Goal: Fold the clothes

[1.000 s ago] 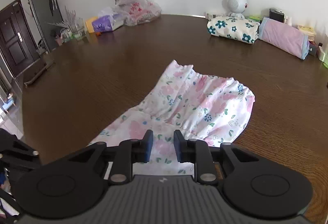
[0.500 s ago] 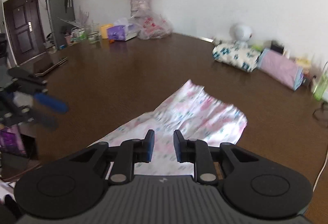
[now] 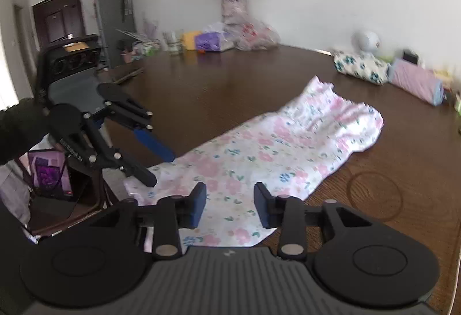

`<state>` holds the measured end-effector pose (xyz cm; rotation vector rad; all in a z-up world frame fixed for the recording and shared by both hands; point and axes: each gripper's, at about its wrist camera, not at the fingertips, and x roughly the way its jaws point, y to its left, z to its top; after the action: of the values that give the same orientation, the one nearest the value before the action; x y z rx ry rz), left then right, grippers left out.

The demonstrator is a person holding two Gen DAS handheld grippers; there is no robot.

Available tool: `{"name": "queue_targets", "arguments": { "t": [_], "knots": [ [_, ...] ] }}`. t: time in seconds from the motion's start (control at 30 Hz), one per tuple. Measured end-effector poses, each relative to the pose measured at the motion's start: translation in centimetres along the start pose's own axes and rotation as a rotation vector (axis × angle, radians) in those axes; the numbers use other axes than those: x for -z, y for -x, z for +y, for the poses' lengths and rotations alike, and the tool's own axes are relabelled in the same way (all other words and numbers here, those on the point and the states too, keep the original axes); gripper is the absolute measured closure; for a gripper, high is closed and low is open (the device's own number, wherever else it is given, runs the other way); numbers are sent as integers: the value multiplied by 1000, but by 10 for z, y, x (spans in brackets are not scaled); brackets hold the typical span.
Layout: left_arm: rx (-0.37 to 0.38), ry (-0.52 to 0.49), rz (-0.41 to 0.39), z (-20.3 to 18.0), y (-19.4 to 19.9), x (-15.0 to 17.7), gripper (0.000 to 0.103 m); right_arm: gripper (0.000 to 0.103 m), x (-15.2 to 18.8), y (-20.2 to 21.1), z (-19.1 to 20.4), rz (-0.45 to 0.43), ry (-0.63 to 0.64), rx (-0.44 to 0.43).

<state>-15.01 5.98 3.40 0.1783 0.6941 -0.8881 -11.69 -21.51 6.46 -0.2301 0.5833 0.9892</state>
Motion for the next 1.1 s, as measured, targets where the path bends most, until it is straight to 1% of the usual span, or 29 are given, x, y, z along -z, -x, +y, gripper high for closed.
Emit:
{"name": "queue_targets", "arguments": {
  "t": [0.07, 0.1, 0.13, 0.17, 0.2, 0.23, 0.27, 0.3, 0.37, 0.4, 0.43, 0.47, 0.5, 0.53, 0.57, 0.6, 0.67, 0.8, 0.87, 0.9, 0.97, 1.0, 1.03, 1.07, 1.1],
  "knots": [
    [19, -41, -2, -7, 7, 4, 66, 61, 3, 7, 13, 7, 62, -38],
    [22, -61, -2, -12, 9, 7, 70, 63, 6, 6, 20, 23, 93, -41],
    [27, -70, 5, -14, 8, 9, 87, 65, 10, 3, 27, 38, 122, -31],
    [28, -71, 29, -15, 4, 12, 94, 68, 14, -1, 31, 55, 143, -22],
    [21, -73, 50, -14, 1, 15, 94, 76, 19, -6, 35, 79, 159, -19],
    [12, -84, 58, -15, -1, 19, 94, 82, 24, -13, 38, 107, 165, -10],
    [2, -98, 63, -16, -2, 23, 94, 83, 30, -18, 40, 126, 165, 0],
    [1, -102, 63, -16, 0, 25, 94, 83, 34, -17, 43, 120, 167, 10],
    [13, -86, 72, -13, 9, 24, 93, 82, 36, -12, 48, 107, 178, 28],
    [14, -89, 63, -13, 15, 23, 92, 80, 35, -8, 50, 100, 186, 35],
    [10, -112, 49, -16, 19, 21, 85, 71, 33, -2, 54, 88, 199, 30],
    [3, -154, 32, -20, 22, 19, 68, 63, 32, 3, 57, 76, 212, 24],
    [-4, -194, 14, -24, 23, 18, 60, 52, 31, 6, 60, 73, 233, 8],
    [-18, -245, -2, -29, 20, 16, 54, 51, 33, 7, 66, 70, 270, 2],
    [-33, -298, -17, -34, 17, 14, 54, 51, 35, 4, 69, 77, 304, 6],
    [-60, -346, -15, -38, 12, 13, 54, 51, 38, 0, 73, 91, 333, 14],
    [-86, -435, 4, -44, 0, 14, 55, 52, 44, -11, 78, 119, 397, 48],
    [-74, -583, 83, -50, -17, 24, 55, 52, 52, -20, 80, 130, 480, 100],
    [-77, -648, 110, -53, -24, 31, 54, 61, 53, -21, 79, 142, 508, 110],
    [-78, -670, 117, -54, -26, 33, 54, 68, 52, -21, 77, 147, 509, 110],
    [-74, -702, 125, -54, -29, 34, 53, 75, 49, -19, 69, 159, 481, 76],
    [-70, -702, 130, -53, -30, 33, 54, 80, 47, -18, 66, 166, 467, 60],
    [-65, -689, 133, -51, -29, 31, 56, 83, 44, -17, 64, 174, 454, 43],
    [-59, -666, 137, -48, -28, 28, 61, 85, 42, -16, 61, 181, 441, 26],
    [-53, -640, 141, -44, -27, 24, 64, 92, 39, -15, 58, 185, 423, 3]
  ]
}}
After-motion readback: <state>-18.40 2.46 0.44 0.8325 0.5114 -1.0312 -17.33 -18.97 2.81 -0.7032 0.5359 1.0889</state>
